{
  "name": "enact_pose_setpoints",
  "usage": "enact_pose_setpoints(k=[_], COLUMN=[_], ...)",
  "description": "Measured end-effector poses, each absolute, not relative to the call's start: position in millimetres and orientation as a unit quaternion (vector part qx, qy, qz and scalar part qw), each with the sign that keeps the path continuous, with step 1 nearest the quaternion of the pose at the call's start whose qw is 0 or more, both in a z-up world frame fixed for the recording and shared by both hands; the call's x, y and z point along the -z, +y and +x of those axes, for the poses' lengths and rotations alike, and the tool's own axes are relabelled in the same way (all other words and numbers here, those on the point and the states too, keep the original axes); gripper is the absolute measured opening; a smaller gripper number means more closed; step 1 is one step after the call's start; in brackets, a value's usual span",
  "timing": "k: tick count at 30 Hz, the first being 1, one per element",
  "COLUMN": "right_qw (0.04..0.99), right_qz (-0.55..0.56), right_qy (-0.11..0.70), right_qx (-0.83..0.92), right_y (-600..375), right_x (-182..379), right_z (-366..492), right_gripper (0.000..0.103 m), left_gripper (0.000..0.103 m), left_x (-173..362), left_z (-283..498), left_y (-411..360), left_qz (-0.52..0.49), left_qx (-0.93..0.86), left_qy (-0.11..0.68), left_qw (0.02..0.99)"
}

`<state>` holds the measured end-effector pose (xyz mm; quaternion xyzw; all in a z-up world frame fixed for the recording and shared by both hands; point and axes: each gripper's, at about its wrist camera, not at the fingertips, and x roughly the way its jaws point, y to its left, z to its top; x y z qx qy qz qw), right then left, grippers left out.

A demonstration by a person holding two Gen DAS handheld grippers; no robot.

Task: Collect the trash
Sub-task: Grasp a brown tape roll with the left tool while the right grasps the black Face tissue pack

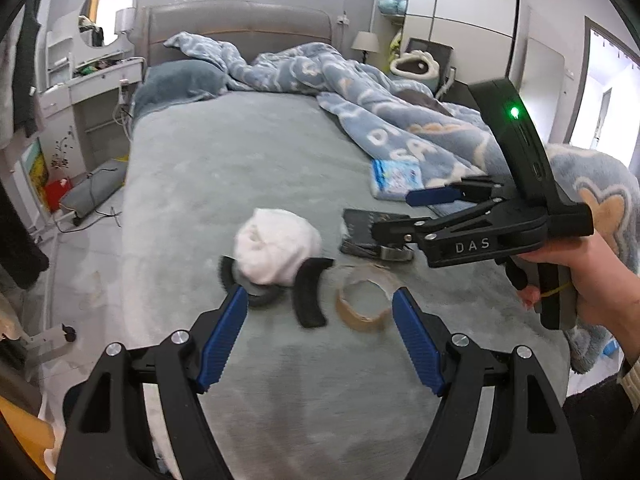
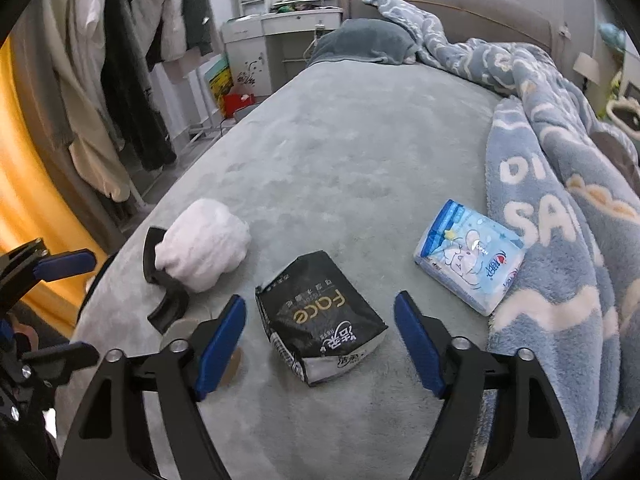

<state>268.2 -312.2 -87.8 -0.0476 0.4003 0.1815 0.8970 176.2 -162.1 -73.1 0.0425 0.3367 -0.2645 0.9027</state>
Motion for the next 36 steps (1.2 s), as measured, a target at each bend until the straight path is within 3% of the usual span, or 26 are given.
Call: enact_pose_setpoints(k=[16, 27, 30, 36], right_qw=[0.884, 0.884, 0.885, 0.886], right_qz=[-0.075, -0.034, -0.029, -0.028], right_qy=[0.428, 0.433, 0.430, 0.423], right_qx=[-0.171, -0.175, -0.176, -0.187], right_y=[-327, -346, -347, -346], right_x=[107, 112, 110, 106], right_z=[260, 259, 259, 260], right_gripper=[0.082, 0.083, 0.083, 0.083], left_gripper=[0.081, 0.081, 0.077, 0.060], left_x=[97, 108, 107, 110], left_z=[188, 201, 204, 207], left_y=[-203, -218, -219, -226], left_qz=[0.037, 0.029, 0.029, 0.039], left_qx=[0.280, 0.280, 0.274, 0.270], left_qy=[0.382, 0.403, 0.402, 0.406], left_qw=[0.880, 0.871, 0.873, 0.872])
